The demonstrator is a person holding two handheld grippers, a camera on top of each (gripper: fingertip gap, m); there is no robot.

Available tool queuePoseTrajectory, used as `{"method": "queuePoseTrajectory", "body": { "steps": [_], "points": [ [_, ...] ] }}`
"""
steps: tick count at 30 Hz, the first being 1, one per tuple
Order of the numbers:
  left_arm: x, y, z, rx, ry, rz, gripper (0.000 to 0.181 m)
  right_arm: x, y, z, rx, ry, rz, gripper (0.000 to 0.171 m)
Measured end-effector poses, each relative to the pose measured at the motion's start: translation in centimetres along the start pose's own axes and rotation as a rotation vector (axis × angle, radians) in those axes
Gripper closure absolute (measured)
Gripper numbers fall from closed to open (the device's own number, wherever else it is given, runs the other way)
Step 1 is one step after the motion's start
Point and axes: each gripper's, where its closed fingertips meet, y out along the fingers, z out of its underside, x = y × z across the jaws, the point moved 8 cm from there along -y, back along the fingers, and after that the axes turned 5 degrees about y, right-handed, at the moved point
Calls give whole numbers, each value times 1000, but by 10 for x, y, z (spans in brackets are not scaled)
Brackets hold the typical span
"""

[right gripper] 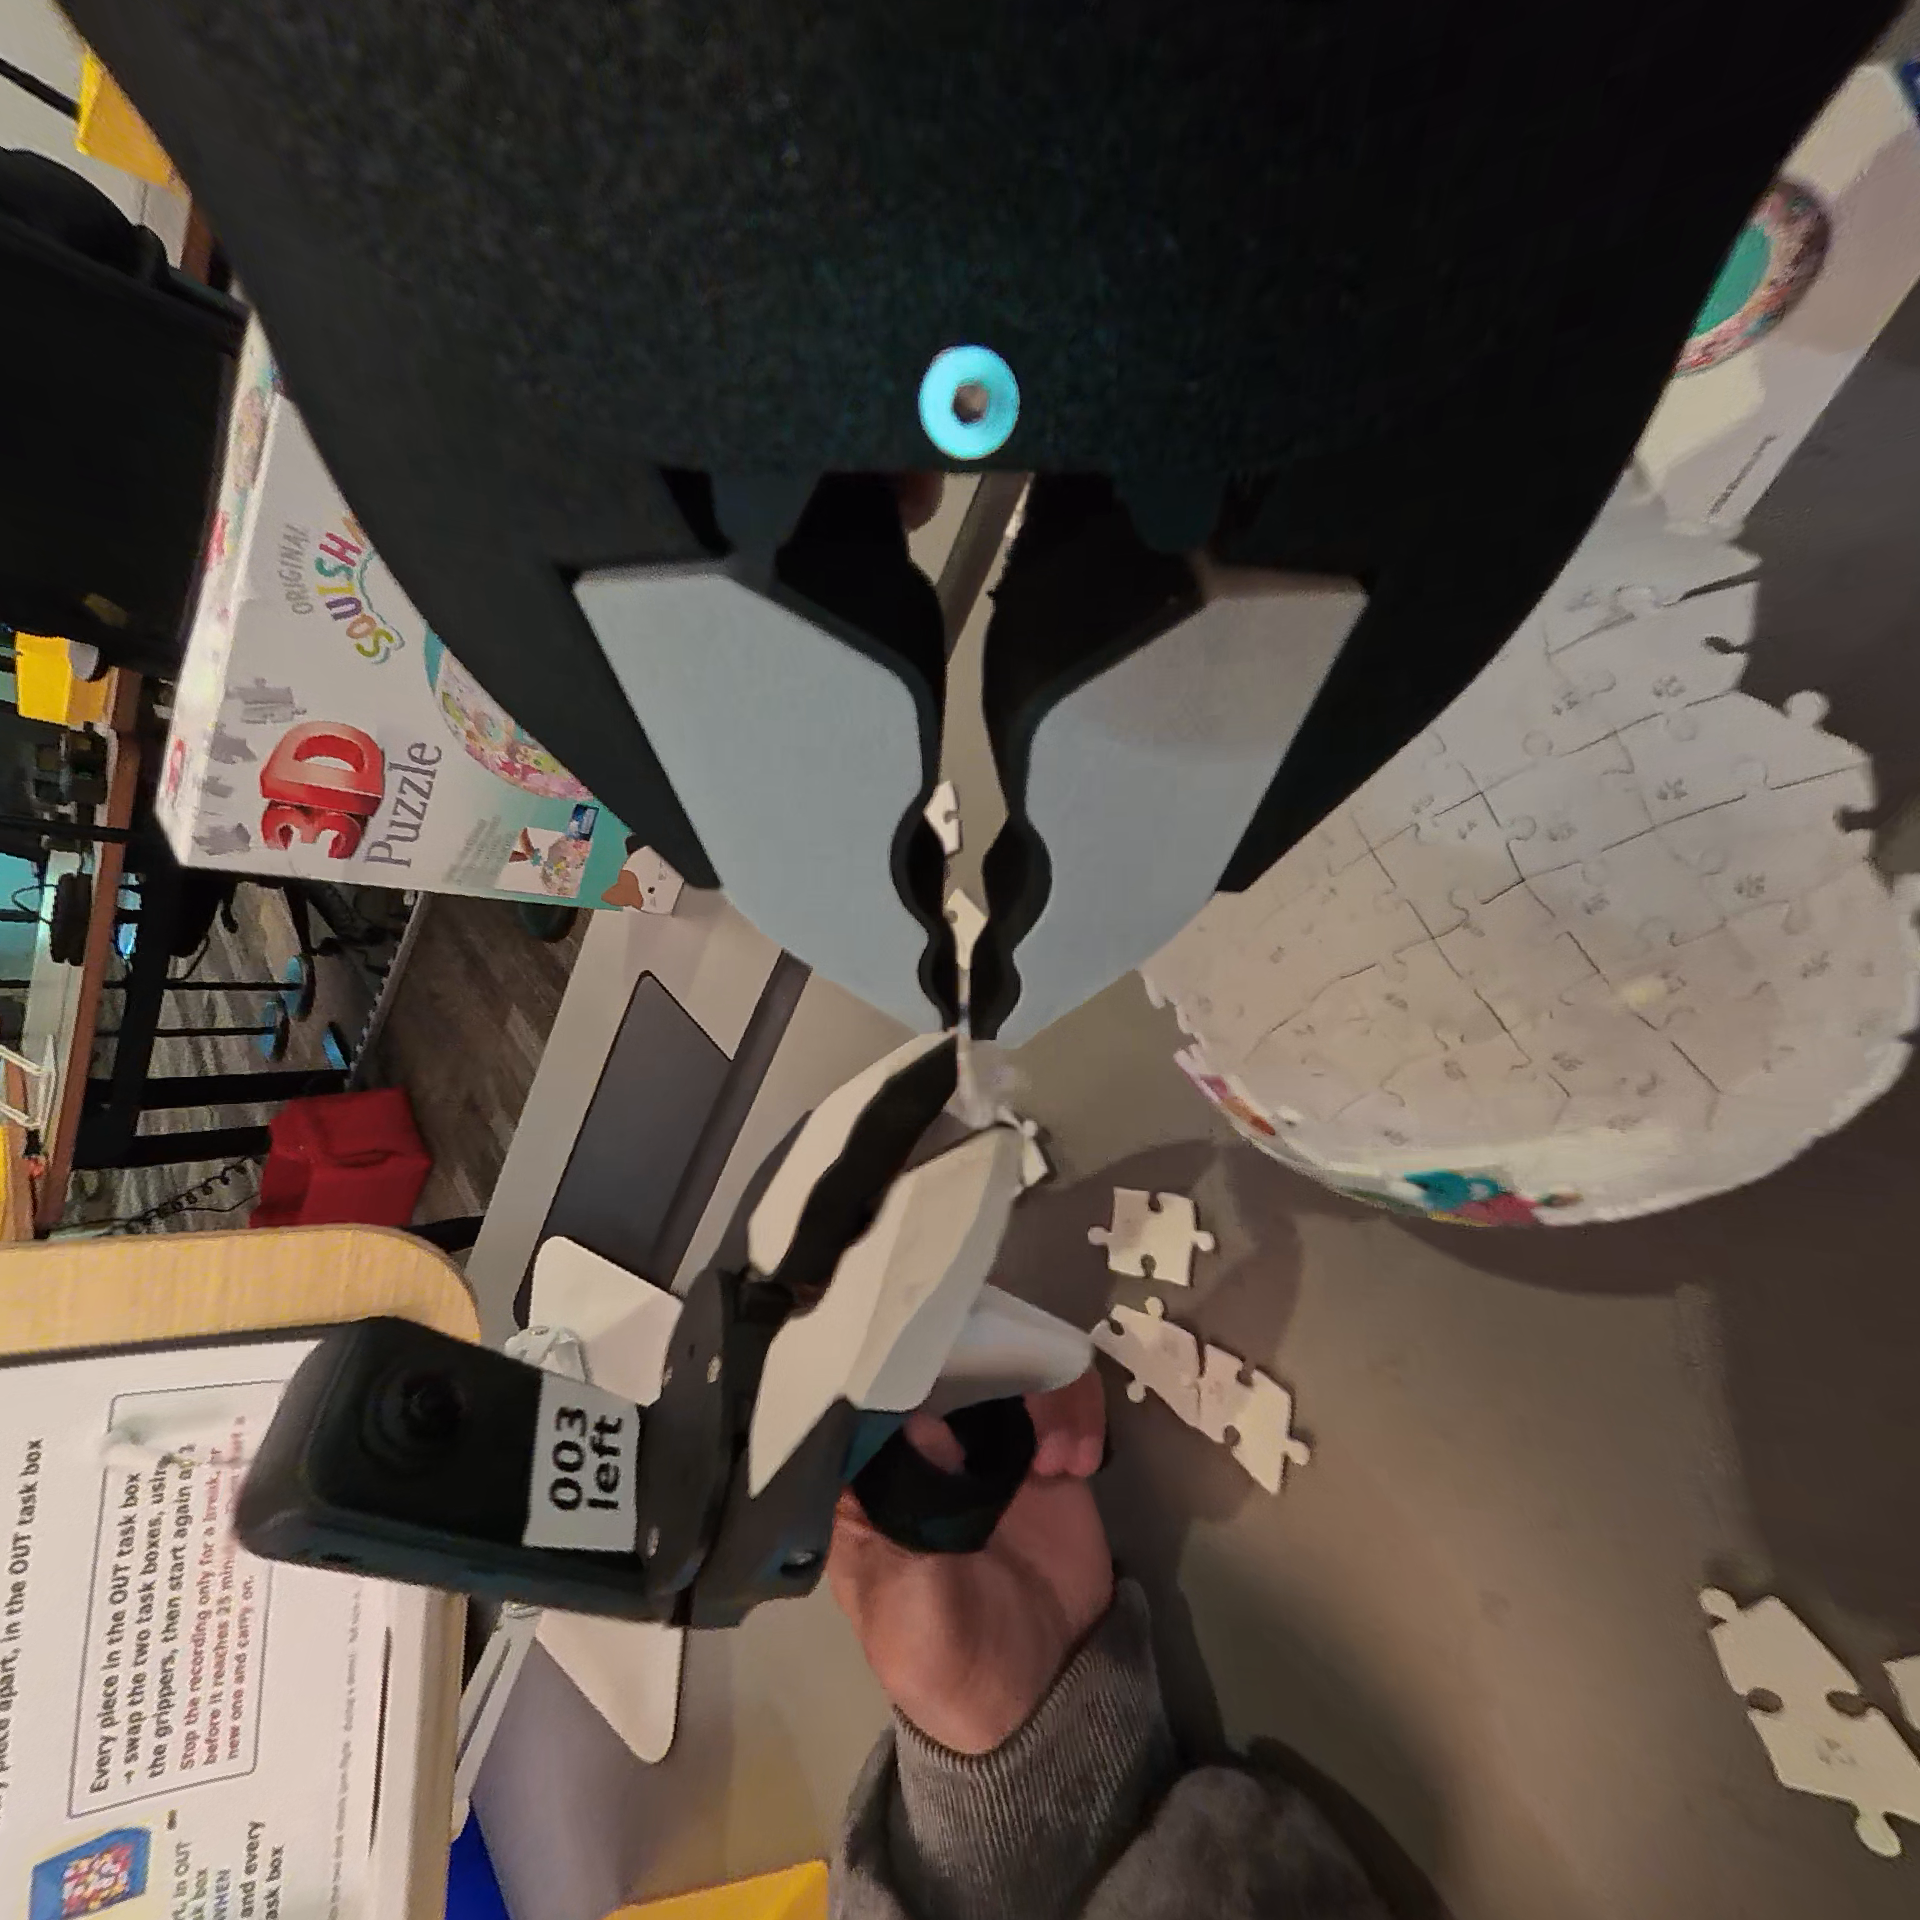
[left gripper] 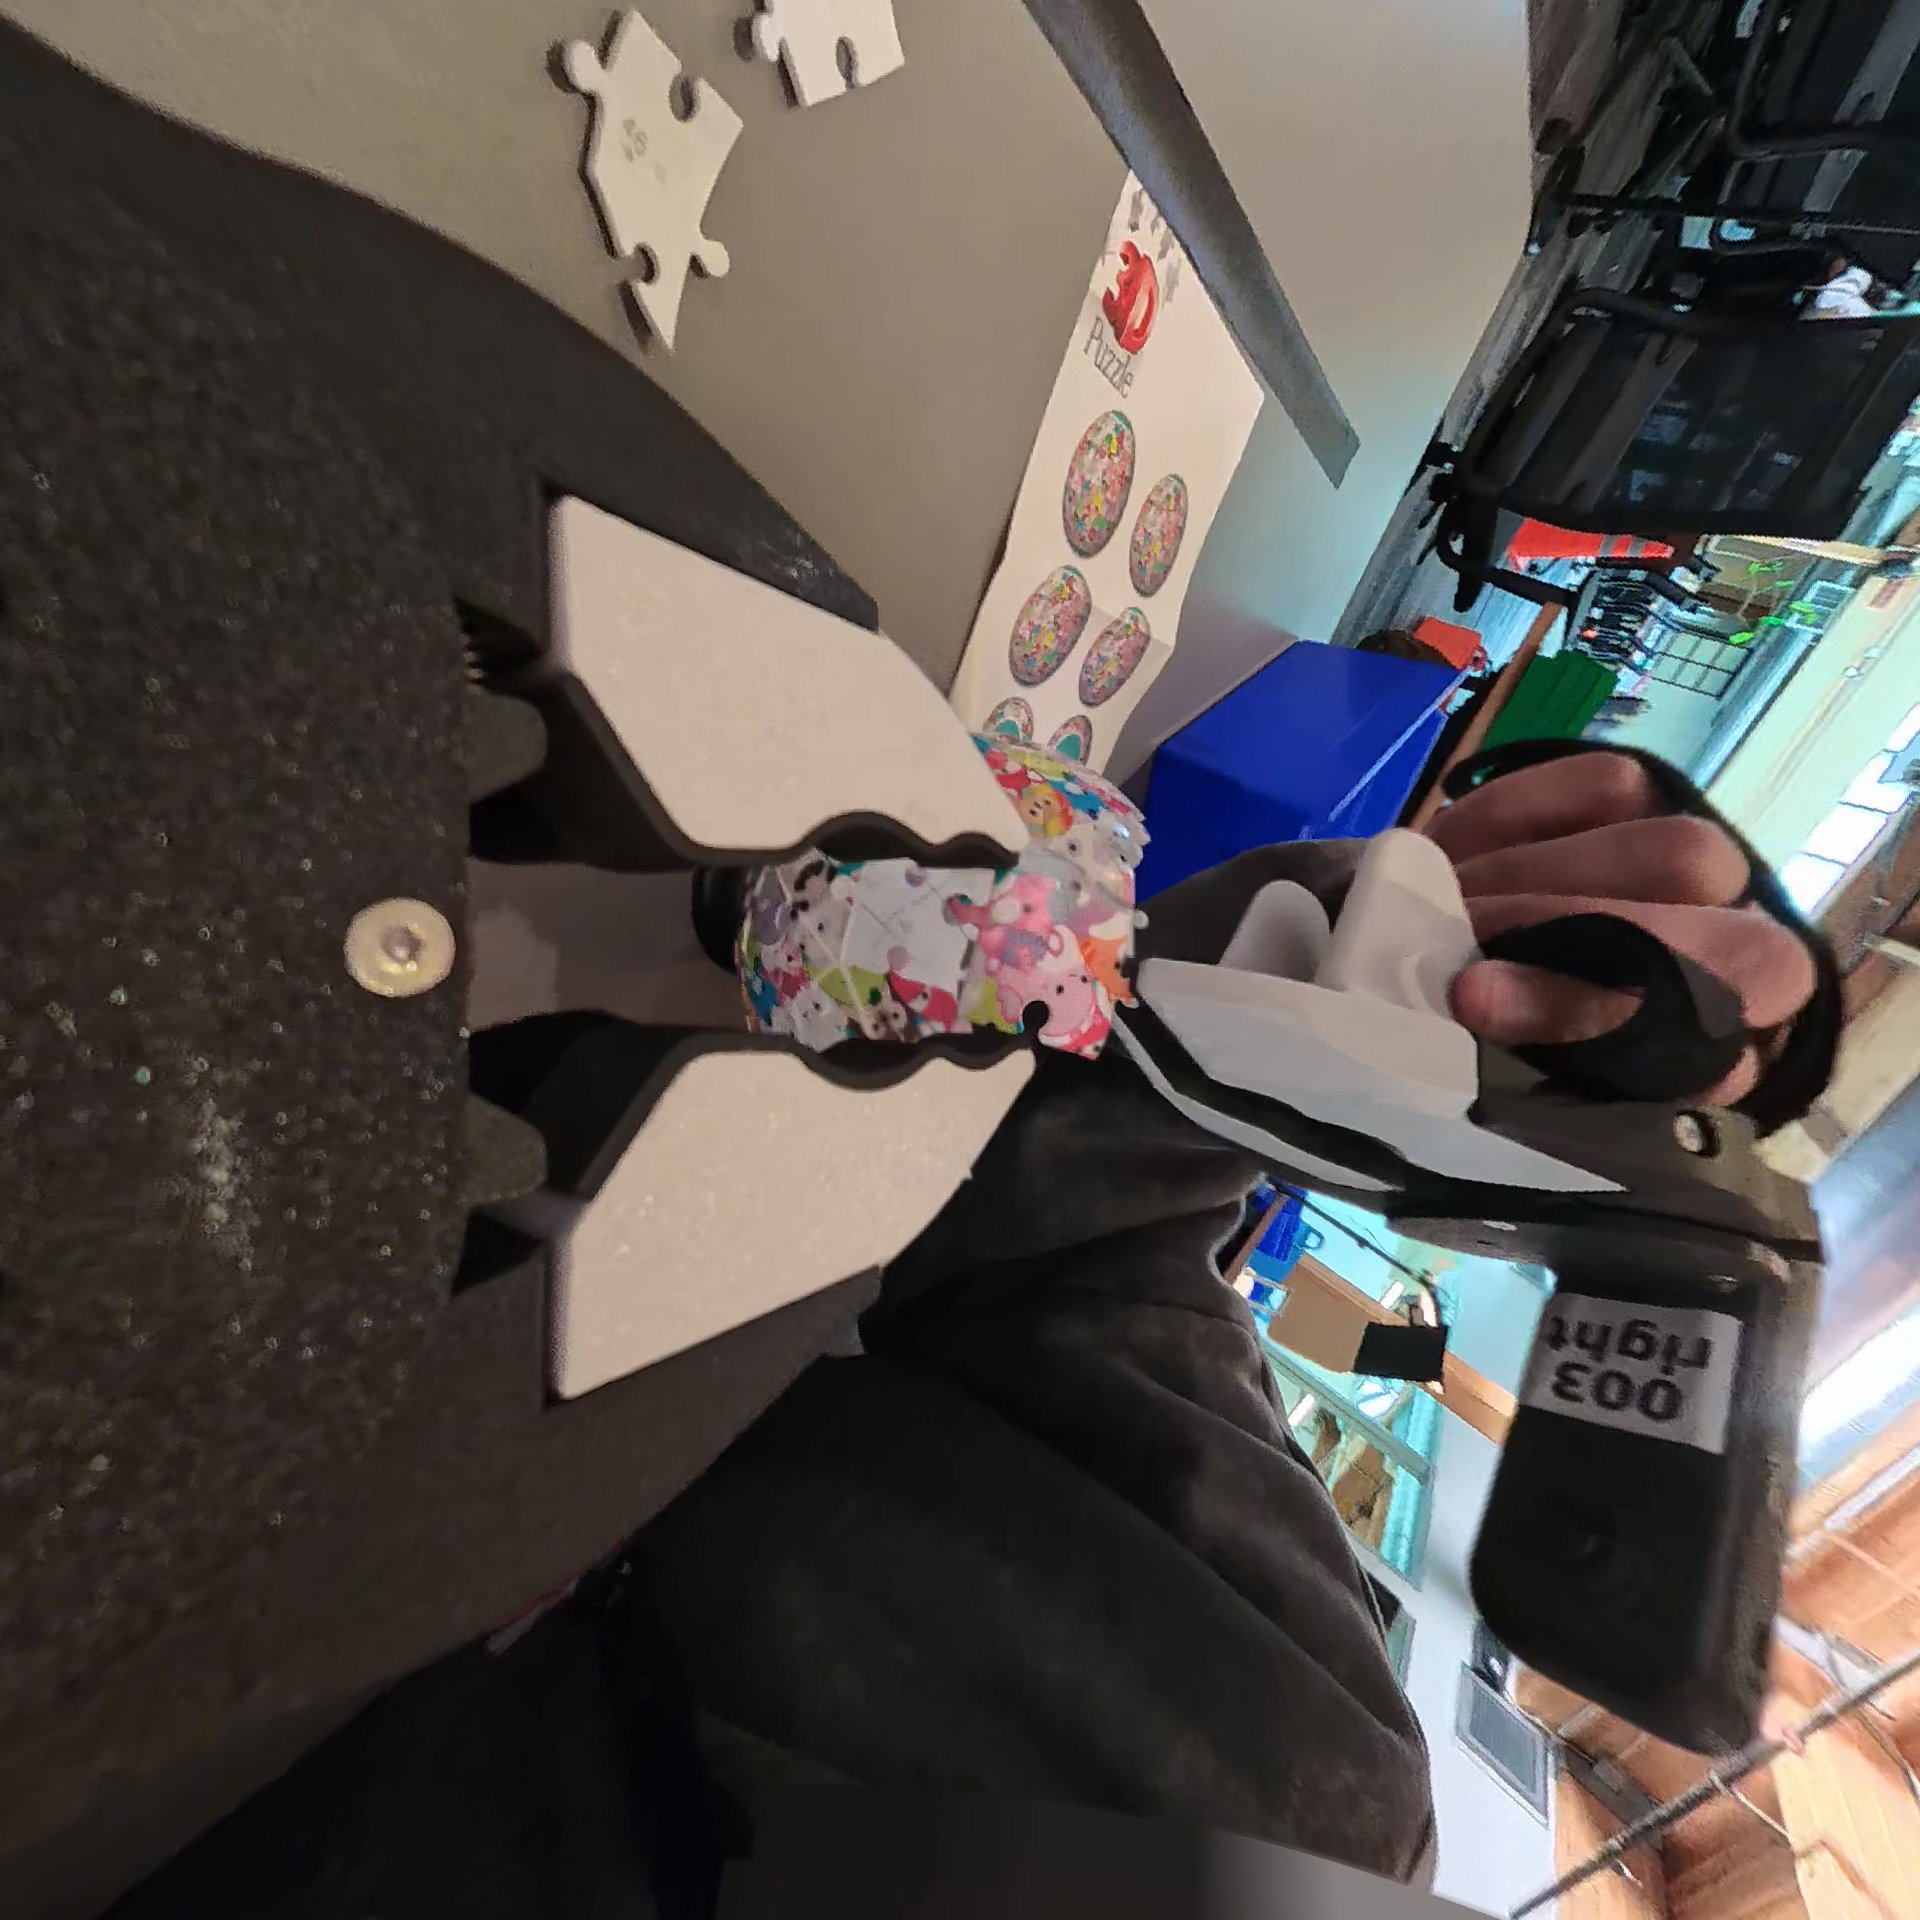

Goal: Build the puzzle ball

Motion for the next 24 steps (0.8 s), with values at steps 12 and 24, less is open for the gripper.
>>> {"method": "queuePoseTrajectory", "body": {
  "steps": [12, 24],
  "points": [
    [1, -3, 18, 167, 68, -226, 156, 15, -3, 14, -29, 21, -36, 169],
    [-5, 0, 17, 162, 113, -226, 162, 18, 16, 24, -99, -220, -126, 169]
  ]
}}
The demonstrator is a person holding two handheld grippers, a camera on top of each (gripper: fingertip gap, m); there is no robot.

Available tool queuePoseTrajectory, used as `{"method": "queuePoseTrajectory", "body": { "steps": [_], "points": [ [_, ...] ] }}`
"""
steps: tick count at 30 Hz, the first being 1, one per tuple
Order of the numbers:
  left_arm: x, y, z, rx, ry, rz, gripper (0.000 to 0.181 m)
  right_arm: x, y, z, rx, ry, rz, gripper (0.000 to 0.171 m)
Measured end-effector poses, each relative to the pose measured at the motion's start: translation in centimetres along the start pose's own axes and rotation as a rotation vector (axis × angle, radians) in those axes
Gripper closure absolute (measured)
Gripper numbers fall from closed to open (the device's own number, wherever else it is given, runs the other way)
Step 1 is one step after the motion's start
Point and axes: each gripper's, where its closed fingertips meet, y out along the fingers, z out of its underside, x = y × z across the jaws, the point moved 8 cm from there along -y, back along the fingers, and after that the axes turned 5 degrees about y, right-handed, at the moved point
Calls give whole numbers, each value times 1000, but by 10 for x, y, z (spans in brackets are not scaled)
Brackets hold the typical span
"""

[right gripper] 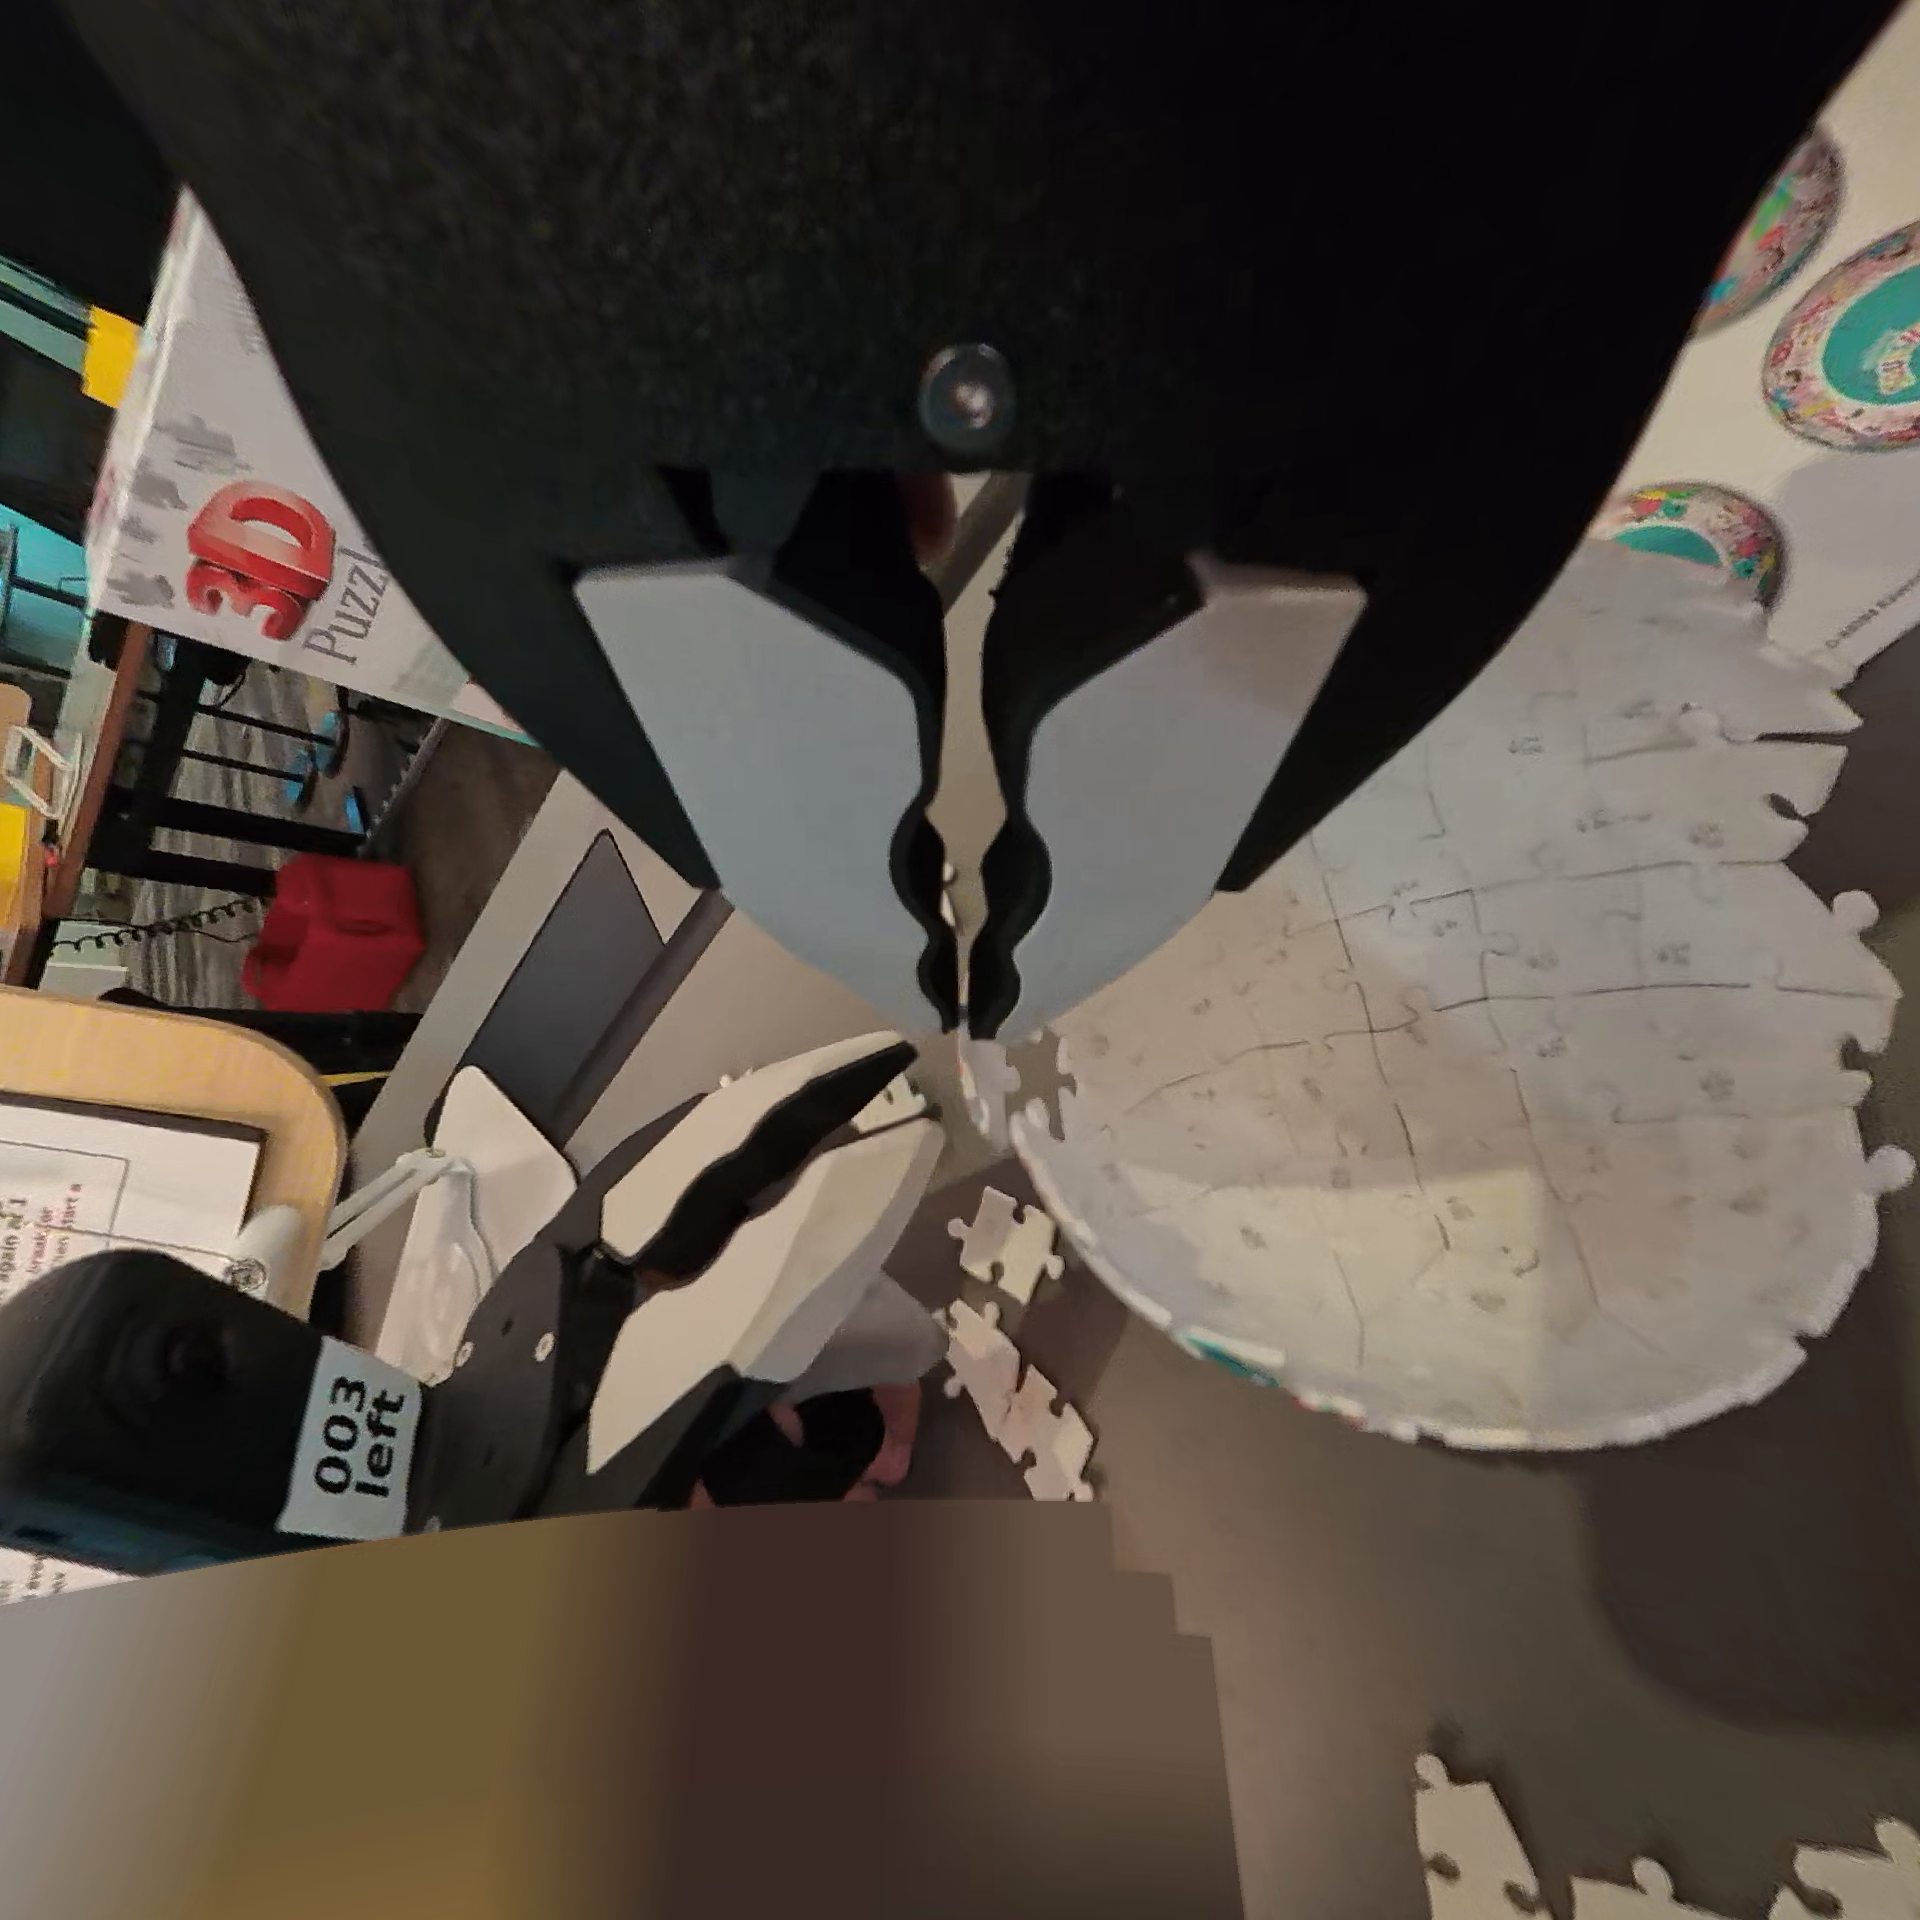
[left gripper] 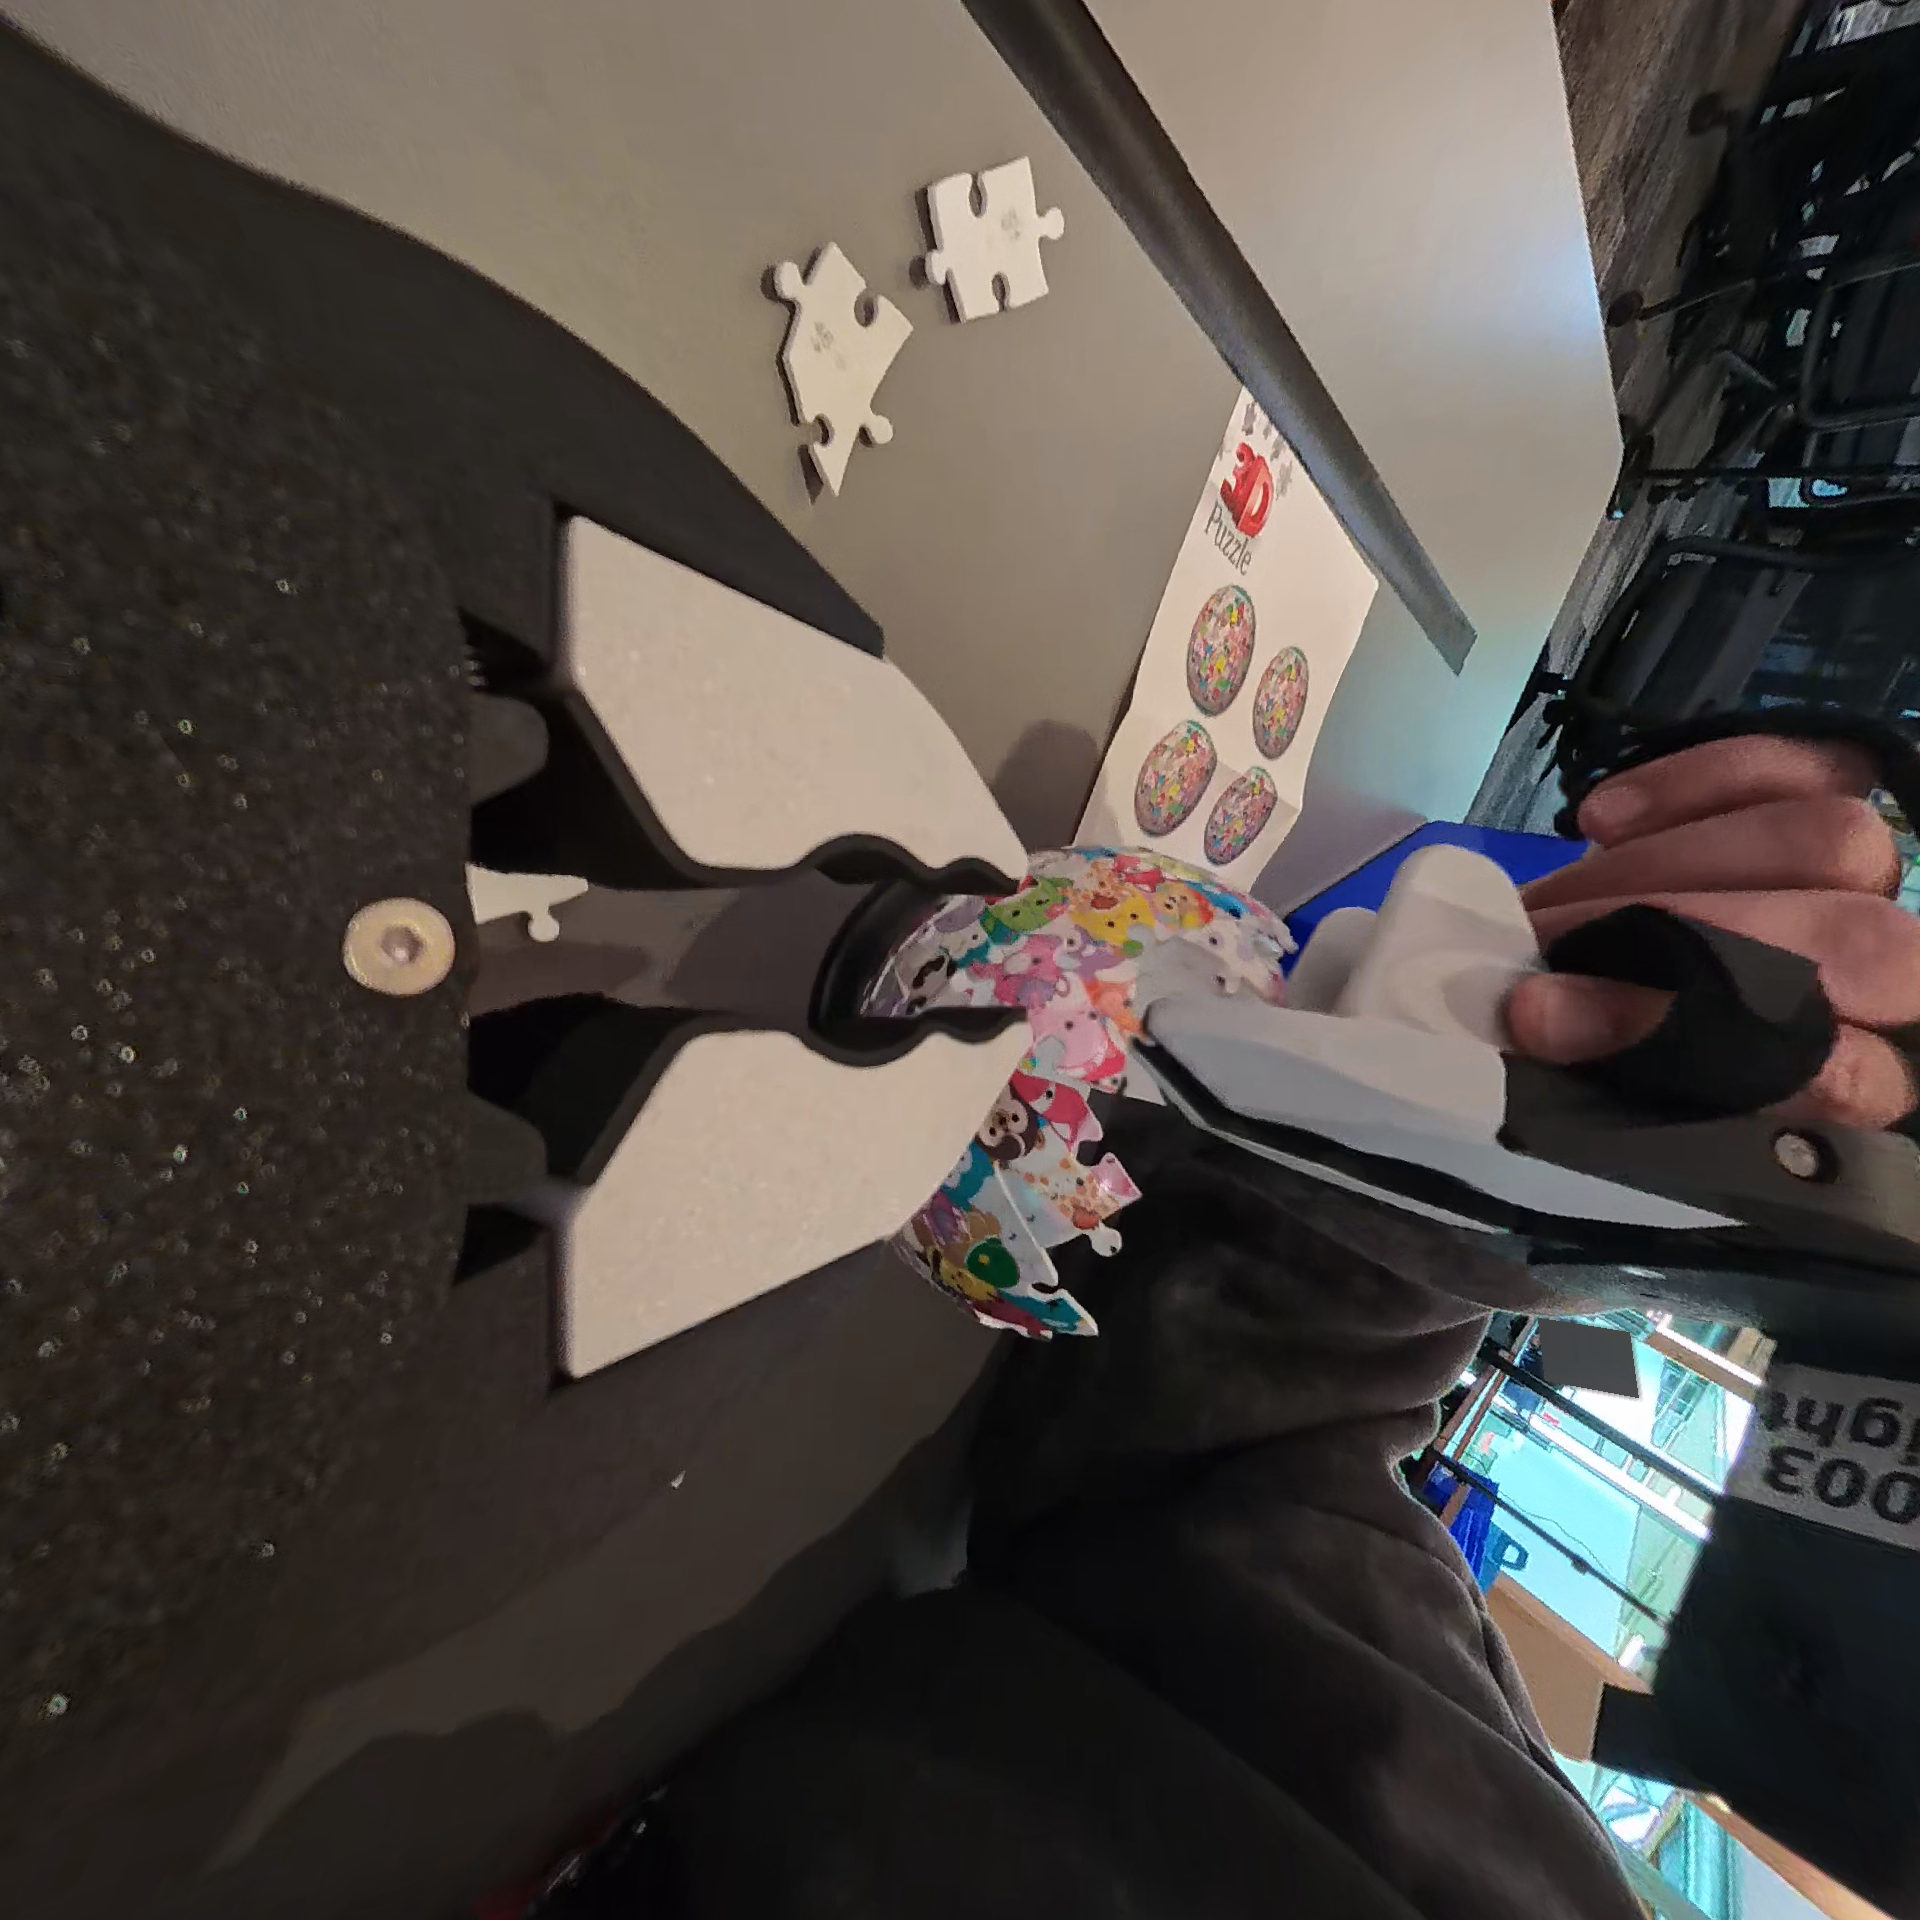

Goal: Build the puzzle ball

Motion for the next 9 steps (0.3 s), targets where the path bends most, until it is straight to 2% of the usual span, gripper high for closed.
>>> {"method": "queuePoseTrajectory", "body": {
  "steps": [9],
  "points": [
    [-3, 9, 2, 34, 6, 30, 174, 2, 4, 3, -1, -59, -23, 169]
  ]
}}
